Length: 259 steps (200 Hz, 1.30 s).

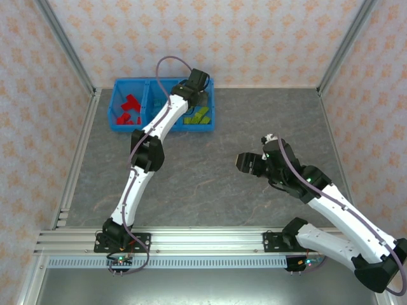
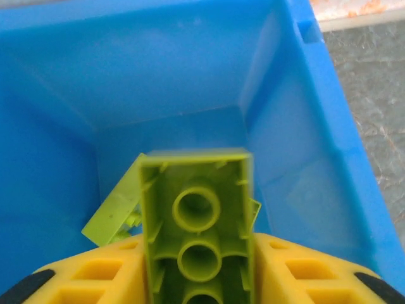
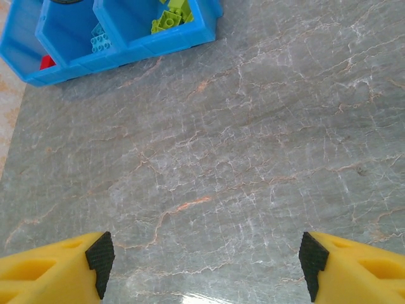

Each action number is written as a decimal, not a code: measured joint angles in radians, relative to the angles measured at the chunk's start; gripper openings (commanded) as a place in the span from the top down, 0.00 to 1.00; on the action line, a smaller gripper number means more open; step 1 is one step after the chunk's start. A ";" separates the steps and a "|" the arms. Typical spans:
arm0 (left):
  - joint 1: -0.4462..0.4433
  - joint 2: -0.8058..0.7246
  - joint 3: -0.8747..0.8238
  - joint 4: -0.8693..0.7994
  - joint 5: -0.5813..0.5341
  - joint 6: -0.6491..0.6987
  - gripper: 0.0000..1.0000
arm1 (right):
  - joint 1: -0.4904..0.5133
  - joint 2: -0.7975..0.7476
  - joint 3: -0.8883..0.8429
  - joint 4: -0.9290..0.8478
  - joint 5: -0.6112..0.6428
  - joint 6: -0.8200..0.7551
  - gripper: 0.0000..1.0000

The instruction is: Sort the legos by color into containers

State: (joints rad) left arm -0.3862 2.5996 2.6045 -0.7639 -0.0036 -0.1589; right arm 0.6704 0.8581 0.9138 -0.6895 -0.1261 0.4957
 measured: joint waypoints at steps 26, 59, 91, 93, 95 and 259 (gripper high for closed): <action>0.000 -0.048 -0.034 -0.003 0.022 0.004 0.47 | 0.000 0.015 0.001 -0.004 0.026 0.002 0.21; -0.006 -0.318 -0.322 0.040 0.046 -0.003 0.48 | 0.000 0.038 0.033 -0.027 0.142 0.002 0.10; -0.047 -0.751 -0.768 0.202 0.039 -0.033 0.48 | -0.019 0.049 0.037 0.006 0.343 -0.023 0.01; -0.051 -0.778 -0.797 0.215 0.037 -0.033 0.48 | -0.023 0.050 0.036 0.014 0.354 -0.028 0.01; -0.056 -0.807 -0.823 0.222 0.035 -0.035 0.47 | -0.027 0.052 0.035 0.024 0.366 -0.031 0.01; 0.122 -1.619 -2.209 0.860 -0.495 0.147 0.00 | -0.525 0.669 -0.369 1.099 0.583 -0.459 0.00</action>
State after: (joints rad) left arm -0.2642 0.9802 0.3954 0.0963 -0.4988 -0.0120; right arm 0.1452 1.5272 0.5449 0.4091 0.4564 0.0372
